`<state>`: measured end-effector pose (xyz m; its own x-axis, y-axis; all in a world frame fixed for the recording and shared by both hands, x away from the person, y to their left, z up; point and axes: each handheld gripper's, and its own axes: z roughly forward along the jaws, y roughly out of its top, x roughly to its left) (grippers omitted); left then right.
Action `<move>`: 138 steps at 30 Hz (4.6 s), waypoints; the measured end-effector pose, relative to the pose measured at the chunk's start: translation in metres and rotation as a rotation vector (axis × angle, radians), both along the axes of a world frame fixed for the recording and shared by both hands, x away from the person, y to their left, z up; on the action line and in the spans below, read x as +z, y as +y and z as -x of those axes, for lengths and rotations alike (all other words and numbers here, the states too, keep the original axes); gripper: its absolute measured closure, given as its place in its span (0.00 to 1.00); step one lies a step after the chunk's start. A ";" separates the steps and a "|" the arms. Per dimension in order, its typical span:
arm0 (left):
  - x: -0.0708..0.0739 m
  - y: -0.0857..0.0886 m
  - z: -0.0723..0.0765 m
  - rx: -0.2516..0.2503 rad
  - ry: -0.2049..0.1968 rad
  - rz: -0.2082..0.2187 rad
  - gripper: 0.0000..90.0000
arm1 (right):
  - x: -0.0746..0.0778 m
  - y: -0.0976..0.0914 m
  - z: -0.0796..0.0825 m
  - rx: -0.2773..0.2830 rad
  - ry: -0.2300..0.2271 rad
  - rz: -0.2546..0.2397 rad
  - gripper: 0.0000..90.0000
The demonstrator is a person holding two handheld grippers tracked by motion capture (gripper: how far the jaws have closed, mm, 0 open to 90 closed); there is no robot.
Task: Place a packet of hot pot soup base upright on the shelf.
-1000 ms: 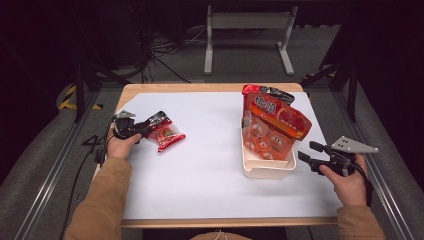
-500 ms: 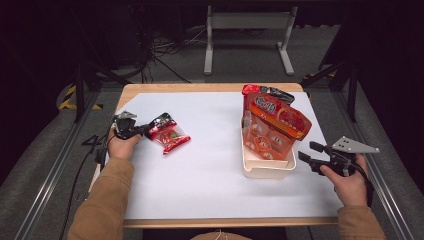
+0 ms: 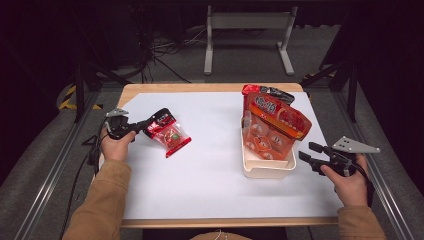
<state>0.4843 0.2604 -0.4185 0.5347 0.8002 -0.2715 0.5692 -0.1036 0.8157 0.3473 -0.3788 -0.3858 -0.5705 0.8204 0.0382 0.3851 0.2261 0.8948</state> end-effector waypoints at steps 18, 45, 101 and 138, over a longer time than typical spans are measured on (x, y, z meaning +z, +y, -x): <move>0.057 -0.031 0.048 -0.205 -0.158 0.029 1.00 | 0.000 0.000 0.000 0.007 0.011 -0.009 0.50; 0.105 -0.069 0.090 -0.426 -0.222 -0.010 1.00 | -0.002 -0.006 -0.001 0.018 0.029 0.027 0.57; 0.146 -0.191 0.110 -0.793 -0.372 0.054 1.00 | -0.006 0.000 -0.002 0.041 0.047 0.016 0.56; 0.131 -0.246 0.091 -0.825 -0.415 0.127 1.00 | -0.013 -0.002 -0.007 0.049 0.061 0.004 0.55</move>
